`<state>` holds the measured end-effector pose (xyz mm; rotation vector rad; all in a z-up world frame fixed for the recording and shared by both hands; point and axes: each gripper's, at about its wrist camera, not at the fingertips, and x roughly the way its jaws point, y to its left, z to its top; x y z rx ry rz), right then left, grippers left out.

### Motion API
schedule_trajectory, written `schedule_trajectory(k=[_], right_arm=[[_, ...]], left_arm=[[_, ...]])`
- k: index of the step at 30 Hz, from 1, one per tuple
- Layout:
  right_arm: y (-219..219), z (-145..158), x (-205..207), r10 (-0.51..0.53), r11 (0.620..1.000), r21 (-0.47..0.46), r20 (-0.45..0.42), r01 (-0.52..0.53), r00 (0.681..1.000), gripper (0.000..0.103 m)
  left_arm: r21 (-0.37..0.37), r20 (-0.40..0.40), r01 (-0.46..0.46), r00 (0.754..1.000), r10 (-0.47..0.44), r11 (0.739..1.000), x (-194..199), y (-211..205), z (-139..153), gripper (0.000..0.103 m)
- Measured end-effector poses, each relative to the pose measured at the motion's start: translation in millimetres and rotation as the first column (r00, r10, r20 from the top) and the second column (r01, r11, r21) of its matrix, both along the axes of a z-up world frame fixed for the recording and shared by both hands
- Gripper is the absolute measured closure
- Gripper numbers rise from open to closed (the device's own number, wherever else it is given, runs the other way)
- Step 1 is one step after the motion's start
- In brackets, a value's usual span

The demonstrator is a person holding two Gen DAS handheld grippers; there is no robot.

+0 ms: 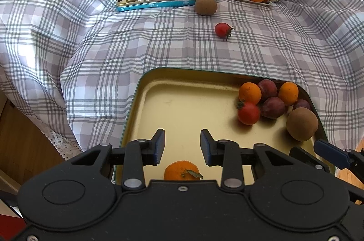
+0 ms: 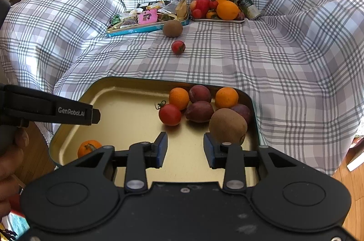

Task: Organize fruits
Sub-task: 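Open both tools to drop the plum and tomato into the tray, then withdraw both open tools from the tray toward the loose cherry tomato and kiwi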

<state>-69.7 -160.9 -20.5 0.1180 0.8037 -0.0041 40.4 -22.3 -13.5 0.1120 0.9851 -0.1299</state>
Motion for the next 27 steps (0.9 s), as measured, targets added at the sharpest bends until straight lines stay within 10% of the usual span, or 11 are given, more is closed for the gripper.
schedule_trajectory(k=[27], right_arm=[[-6, 0, 6, -0.027, 1.0, 0.011, 0.008, 0.027, 1.0, 0.063]], left_arm=[[0.035, 0.065, 0.045, 0.997, -0.047, 0.998, 19, -9, 11, 0.06]])
